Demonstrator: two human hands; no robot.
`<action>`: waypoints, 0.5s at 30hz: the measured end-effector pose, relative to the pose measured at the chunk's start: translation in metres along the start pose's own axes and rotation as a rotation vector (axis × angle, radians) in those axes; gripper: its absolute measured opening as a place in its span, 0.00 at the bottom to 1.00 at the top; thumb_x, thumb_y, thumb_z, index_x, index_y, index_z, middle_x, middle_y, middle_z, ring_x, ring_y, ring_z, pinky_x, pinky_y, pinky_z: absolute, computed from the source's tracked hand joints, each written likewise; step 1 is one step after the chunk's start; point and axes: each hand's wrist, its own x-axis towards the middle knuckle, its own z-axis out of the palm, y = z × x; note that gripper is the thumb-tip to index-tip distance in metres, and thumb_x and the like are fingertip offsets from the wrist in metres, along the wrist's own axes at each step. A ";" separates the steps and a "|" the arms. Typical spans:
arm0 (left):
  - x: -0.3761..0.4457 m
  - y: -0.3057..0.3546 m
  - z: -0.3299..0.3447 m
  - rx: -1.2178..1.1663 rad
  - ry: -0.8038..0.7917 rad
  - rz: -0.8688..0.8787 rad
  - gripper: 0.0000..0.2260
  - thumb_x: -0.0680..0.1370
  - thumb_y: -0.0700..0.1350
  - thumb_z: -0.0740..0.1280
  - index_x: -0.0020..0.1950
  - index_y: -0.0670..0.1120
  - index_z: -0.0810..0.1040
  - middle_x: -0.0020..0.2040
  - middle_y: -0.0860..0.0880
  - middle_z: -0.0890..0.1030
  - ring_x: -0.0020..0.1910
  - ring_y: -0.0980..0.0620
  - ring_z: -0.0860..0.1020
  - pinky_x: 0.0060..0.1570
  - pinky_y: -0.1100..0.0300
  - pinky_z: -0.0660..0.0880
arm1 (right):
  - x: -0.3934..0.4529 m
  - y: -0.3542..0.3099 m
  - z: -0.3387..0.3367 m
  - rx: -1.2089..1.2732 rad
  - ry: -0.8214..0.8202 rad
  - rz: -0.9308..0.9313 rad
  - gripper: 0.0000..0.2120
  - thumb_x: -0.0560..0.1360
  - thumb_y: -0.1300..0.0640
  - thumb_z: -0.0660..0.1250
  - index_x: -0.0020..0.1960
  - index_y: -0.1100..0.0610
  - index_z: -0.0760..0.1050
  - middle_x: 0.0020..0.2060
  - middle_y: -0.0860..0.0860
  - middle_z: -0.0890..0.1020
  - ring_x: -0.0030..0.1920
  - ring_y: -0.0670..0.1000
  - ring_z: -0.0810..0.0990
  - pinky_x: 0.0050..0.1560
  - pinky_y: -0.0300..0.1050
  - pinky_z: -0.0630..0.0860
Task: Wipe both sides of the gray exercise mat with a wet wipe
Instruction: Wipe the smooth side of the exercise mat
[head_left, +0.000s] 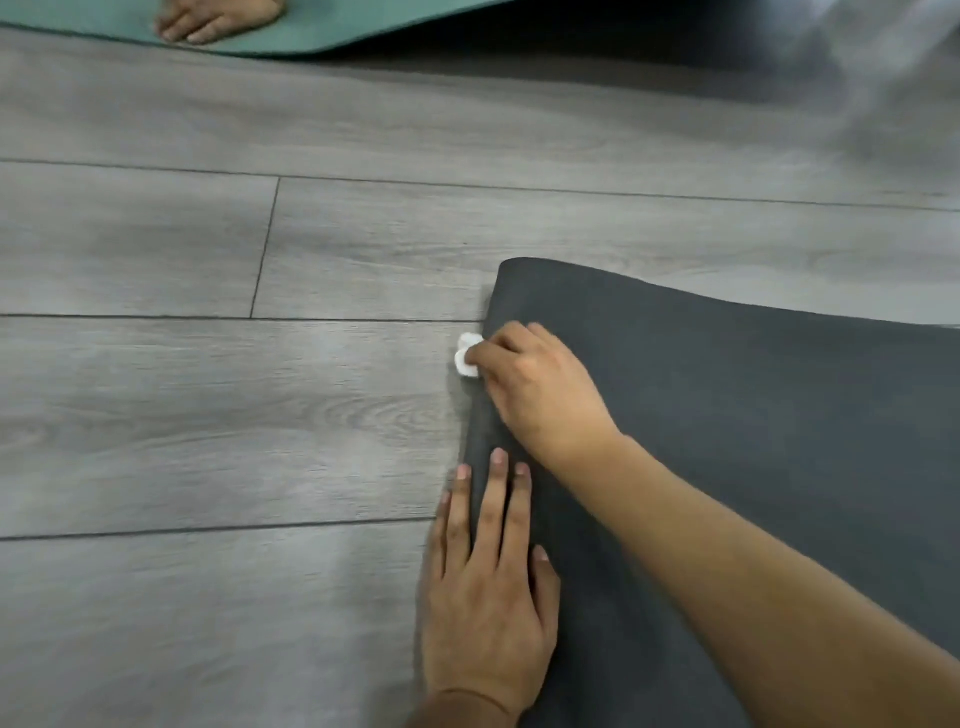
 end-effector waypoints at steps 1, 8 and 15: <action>0.000 0.000 0.000 0.003 -0.004 0.003 0.29 0.79 0.50 0.58 0.81 0.47 0.64 0.83 0.50 0.59 0.81 0.43 0.58 0.74 0.45 0.62 | 0.013 0.012 -0.001 -0.021 0.032 0.017 0.08 0.69 0.68 0.69 0.44 0.57 0.80 0.38 0.55 0.76 0.36 0.58 0.73 0.34 0.52 0.73; -0.001 0.001 -0.003 0.013 -0.037 -0.009 0.30 0.79 0.51 0.58 0.82 0.48 0.61 0.83 0.51 0.57 0.82 0.44 0.55 0.74 0.46 0.61 | 0.069 0.049 -0.010 0.009 0.095 0.420 0.13 0.76 0.64 0.60 0.52 0.54 0.81 0.48 0.57 0.78 0.48 0.58 0.77 0.43 0.44 0.66; -0.002 0.001 -0.002 0.021 -0.052 -0.042 0.30 0.79 0.51 0.56 0.82 0.49 0.61 0.83 0.52 0.56 0.82 0.46 0.55 0.73 0.46 0.62 | -0.058 -0.002 -0.024 0.159 0.129 0.313 0.07 0.77 0.62 0.66 0.52 0.54 0.80 0.45 0.48 0.79 0.44 0.50 0.75 0.46 0.40 0.71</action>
